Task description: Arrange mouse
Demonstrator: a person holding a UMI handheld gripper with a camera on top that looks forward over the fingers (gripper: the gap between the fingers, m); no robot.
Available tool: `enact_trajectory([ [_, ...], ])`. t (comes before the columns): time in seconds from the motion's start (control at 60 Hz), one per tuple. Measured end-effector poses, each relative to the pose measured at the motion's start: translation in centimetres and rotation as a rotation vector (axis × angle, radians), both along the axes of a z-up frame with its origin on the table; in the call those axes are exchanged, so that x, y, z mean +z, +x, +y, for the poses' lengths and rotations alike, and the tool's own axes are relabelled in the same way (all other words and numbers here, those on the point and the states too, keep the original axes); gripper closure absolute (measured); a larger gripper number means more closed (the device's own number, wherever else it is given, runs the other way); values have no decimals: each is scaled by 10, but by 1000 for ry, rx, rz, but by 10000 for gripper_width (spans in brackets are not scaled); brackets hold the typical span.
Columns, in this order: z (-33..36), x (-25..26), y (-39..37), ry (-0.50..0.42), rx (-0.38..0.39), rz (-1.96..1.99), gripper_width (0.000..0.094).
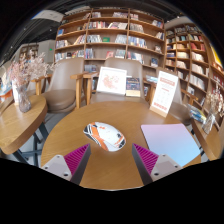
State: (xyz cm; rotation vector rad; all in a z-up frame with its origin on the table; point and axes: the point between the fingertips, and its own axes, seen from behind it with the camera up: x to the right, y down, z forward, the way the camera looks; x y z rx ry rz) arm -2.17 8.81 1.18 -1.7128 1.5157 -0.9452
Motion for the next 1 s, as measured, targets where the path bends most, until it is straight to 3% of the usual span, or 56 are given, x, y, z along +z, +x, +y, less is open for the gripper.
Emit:
enact_trajectory([
  [0.45,0,-16,66,2,-22,38,83],
  [0.917,-27,-25,127,64,-114,69,81],
  [1.0,-26,-25,128,72,-110,69,133],
])
